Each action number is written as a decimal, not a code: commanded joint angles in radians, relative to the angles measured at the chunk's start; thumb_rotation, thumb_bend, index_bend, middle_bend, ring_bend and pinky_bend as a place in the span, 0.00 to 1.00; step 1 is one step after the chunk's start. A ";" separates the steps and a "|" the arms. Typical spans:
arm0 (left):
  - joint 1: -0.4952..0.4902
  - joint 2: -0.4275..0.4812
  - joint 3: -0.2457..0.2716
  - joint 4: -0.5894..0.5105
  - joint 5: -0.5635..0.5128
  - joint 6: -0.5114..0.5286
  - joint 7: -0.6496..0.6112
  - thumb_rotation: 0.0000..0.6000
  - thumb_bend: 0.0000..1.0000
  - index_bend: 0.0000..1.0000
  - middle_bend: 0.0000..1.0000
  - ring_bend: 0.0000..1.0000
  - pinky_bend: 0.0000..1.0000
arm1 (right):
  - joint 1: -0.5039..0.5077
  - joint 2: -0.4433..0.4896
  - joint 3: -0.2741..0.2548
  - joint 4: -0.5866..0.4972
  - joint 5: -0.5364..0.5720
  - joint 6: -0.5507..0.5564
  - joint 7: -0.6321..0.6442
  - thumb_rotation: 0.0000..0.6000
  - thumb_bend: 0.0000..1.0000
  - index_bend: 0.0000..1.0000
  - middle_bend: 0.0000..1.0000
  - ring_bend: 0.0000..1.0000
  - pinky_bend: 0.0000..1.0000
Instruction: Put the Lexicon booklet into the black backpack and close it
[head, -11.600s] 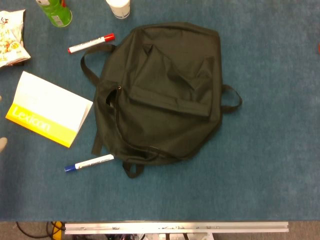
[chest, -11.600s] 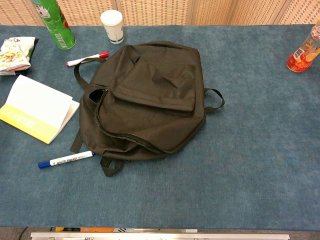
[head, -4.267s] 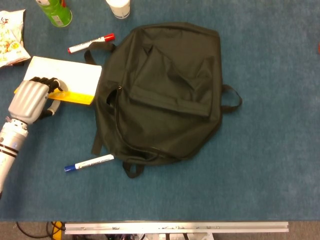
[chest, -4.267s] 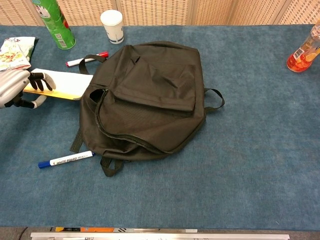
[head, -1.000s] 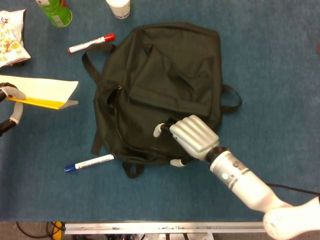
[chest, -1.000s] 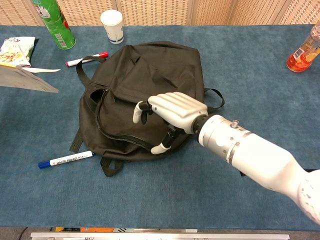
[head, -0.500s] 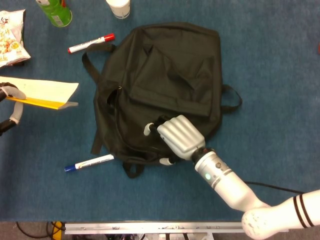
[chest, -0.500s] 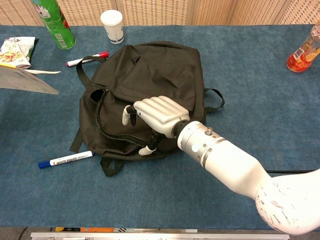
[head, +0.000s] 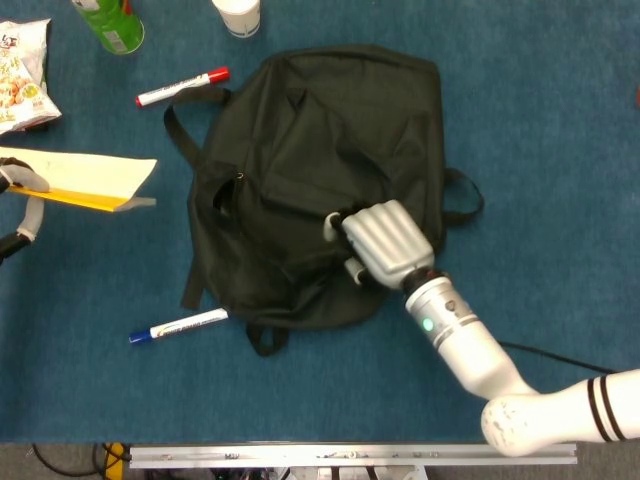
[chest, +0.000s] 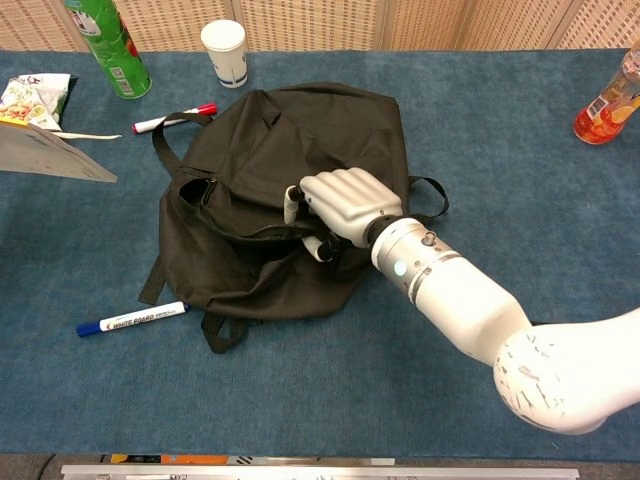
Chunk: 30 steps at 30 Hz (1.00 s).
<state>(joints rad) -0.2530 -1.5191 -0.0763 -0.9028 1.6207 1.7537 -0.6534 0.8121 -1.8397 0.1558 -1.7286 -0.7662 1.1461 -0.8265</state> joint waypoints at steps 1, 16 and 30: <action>0.028 -0.003 0.014 0.023 0.003 0.024 -0.019 1.00 0.42 0.71 0.58 0.52 0.45 | -0.004 0.018 0.009 0.003 0.008 0.006 0.009 1.00 0.64 0.54 0.49 0.42 0.66; 0.038 0.013 0.024 0.009 0.025 0.050 -0.029 1.00 0.42 0.71 0.58 0.52 0.45 | -0.030 0.177 0.107 -0.081 0.015 0.006 0.149 1.00 0.67 0.65 0.59 0.55 0.81; 0.001 0.067 0.054 -0.161 0.116 0.063 0.028 1.00 0.42 0.71 0.59 0.52 0.45 | 0.001 0.171 0.189 -0.040 0.043 0.038 0.223 1.00 0.68 0.66 0.59 0.56 0.82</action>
<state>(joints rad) -0.2395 -1.4620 -0.0283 -1.0352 1.7190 1.8203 -0.6403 0.8094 -1.6636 0.3394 -1.7732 -0.7275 1.1800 -0.6075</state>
